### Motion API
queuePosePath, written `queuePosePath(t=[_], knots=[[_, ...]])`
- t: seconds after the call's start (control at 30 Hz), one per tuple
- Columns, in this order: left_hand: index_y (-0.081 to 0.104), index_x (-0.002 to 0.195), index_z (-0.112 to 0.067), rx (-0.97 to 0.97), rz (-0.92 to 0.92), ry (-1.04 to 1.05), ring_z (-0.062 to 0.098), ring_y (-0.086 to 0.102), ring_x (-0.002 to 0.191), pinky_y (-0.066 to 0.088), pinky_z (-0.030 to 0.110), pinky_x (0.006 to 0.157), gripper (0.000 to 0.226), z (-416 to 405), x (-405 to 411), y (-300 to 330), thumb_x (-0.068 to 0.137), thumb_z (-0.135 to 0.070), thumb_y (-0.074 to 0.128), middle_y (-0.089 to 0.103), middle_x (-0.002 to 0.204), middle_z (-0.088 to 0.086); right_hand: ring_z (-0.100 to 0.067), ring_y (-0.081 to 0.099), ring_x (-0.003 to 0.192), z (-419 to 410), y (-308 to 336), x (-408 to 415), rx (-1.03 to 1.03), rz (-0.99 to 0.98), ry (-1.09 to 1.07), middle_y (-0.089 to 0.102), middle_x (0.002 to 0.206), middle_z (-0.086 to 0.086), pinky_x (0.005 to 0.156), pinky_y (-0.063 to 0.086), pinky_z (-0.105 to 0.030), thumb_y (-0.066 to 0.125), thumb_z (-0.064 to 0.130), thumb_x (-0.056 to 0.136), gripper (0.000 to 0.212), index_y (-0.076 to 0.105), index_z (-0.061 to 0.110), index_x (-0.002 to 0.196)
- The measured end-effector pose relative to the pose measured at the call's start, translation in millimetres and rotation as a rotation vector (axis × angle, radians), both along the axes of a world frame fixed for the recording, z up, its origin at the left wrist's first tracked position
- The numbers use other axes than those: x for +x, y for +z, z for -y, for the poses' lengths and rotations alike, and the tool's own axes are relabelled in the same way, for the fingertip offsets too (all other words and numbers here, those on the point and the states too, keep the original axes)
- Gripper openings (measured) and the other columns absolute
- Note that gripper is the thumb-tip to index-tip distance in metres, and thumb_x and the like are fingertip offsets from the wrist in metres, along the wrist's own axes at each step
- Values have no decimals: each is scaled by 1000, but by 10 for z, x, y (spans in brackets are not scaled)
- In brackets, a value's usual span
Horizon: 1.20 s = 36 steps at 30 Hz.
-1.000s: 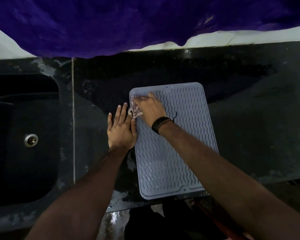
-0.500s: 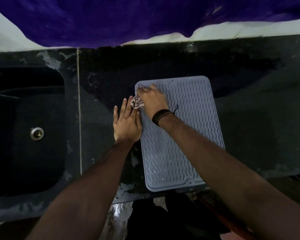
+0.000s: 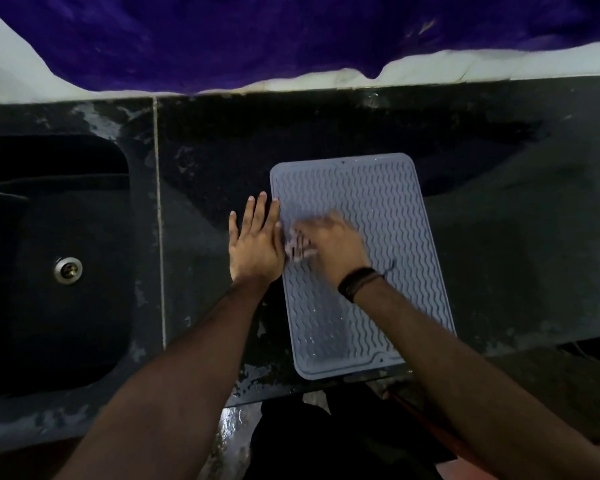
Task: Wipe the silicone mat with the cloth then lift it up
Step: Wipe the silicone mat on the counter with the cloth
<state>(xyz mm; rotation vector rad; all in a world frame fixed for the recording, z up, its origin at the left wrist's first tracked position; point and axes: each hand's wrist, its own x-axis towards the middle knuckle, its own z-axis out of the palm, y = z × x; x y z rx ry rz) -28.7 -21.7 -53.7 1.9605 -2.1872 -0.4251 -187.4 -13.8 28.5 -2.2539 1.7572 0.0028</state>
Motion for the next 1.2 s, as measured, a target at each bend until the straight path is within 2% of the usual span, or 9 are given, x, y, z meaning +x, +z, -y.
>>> queuePosePath(t=[0.1, 0.2, 0.27, 0.37, 0.43, 0.73, 0.9, 1.03, 1.2], knots=[[20, 164, -21, -2, 16, -11, 21, 6, 159, 3, 53, 127, 61, -6, 12, -9, 106, -30, 35, 14, 172, 3, -26, 46, 117, 264, 4, 152, -45, 31, -107, 63, 124, 0, 91, 48, -41, 56, 7, 82, 47, 54, 18, 128], [10, 166, -23, 24, 82, -35, 21, 1, 160, -1, 52, 127, 71, -11, 28, -26, 102, -41, 34, 5, 173, 3, -28, 46, 118, 204, -83, 272, -20, -1, -61, 60, 129, -2, 92, 43, -42, 32, 13, 85, 49, 54, 14, 129], [6, 166, -23, 33, 106, -42, 20, -3, 160, -3, 52, 127, 69, -11, 26, -49, 103, -43, 26, 1, 173, 3, -28, 48, 117, 2, -132, 214, -53, -6, -47, 62, 128, -1, 91, 43, -41, 43, 10, 85, 46, 56, 15, 128], [16, 165, -24, 31, 39, 5, 20, 3, 159, -1, 52, 127, 56, 12, -2, -46, 110, -35, 18, 11, 173, 1, -28, 56, 109, -387, -153, 101, -78, -3, -15, 66, 122, 1, 87, 48, -38, 70, 8, 72, 52, 63, 17, 123], [21, 164, -24, 27, 13, 24, 20, 6, 159, -1, 51, 128, 55, 15, -16, -39, 111, -36, 17, 15, 172, 1, -26, 60, 104, -653, -152, 73, -105, -5, -7, 68, 118, 2, 83, 50, -34, 76, 9, 65, 56, 66, 17, 120], [22, 163, -22, 20, -7, 13, 21, 6, 159, -1, 51, 128, 57, 11, -11, -35, 110, -38, 15, 17, 172, 2, -22, 56, 107, -1592, -29, 14, 11, -21, 5, 64, 126, 7, 85, 48, -34, 61, 12, 75, 52, 61, 20, 127], [23, 164, -23, 24, -21, -14, 22, 5, 159, -4, 51, 127, 68, -5, 18, -27, 106, -58, 17, 15, 172, 4, -30, 55, 100, -1114, 83, 40, -15, 17, -126, 68, 112, -2, 76, 49, -39, 71, 2, 58, 64, 62, 15, 120], [22, 164, -23, 34, 2, -11, 21, 4, 159, -3, 52, 127, 73, 1, 13, -25, 103, -64, 23, 13, 172, 3, -29, 45, 119, -635, -51, 189, 71, -55, -104, 53, 136, -3, 92, 41, -40, 70, 10, 73, 66, 49, 16, 136], [21, 164, -25, 19, 0, 4, 22, 4, 159, -5, 52, 127, 73, -21, -11, -40, 103, -65, 23, 14, 172, 3, -32, 53, 108, -1139, -201, 139, -58, -85, -79, 60, 129, -6, 83, 47, -41, 70, 6, 66, 64, 57, 11, 129]])
